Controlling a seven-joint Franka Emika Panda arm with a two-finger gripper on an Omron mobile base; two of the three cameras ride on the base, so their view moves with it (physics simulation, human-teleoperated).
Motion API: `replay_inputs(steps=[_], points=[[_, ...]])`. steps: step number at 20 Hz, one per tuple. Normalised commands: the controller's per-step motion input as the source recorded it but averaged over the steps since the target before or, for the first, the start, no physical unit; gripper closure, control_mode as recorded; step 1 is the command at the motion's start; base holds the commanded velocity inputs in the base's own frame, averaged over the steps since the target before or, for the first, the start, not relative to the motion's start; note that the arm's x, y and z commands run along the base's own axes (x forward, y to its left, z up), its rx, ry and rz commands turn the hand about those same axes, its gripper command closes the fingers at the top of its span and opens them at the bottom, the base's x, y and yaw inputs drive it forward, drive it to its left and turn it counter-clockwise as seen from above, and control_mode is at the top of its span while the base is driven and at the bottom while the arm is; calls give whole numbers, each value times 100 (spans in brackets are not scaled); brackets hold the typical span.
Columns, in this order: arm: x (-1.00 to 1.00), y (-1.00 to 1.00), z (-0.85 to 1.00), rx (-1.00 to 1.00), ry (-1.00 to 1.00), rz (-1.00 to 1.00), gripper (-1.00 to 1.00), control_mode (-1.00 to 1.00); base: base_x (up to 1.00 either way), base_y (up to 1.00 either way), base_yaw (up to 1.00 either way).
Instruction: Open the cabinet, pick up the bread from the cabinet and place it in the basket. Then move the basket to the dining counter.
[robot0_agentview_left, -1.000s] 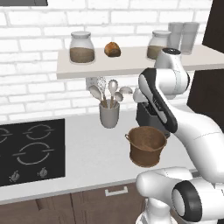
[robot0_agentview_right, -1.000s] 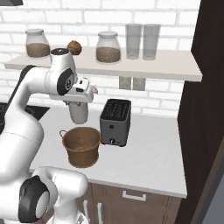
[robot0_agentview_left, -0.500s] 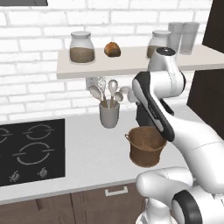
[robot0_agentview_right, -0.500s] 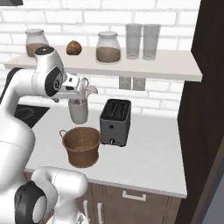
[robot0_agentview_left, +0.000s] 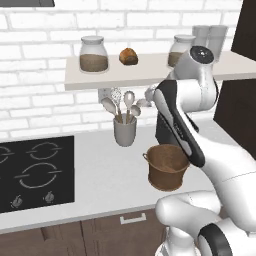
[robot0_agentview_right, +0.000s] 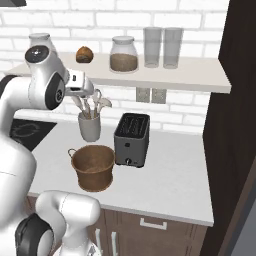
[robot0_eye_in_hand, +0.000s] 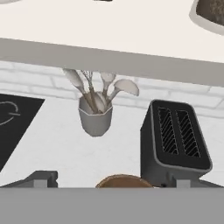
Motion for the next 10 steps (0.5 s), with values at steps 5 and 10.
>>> replay_inputs(steps=[5, 10], points=[[55, 4, 88, 2, -12, 14, -100, -100, 0, 0, 0], [47, 19, 89, 0, -3, 11, -100, -100, 0, 0, 0]])
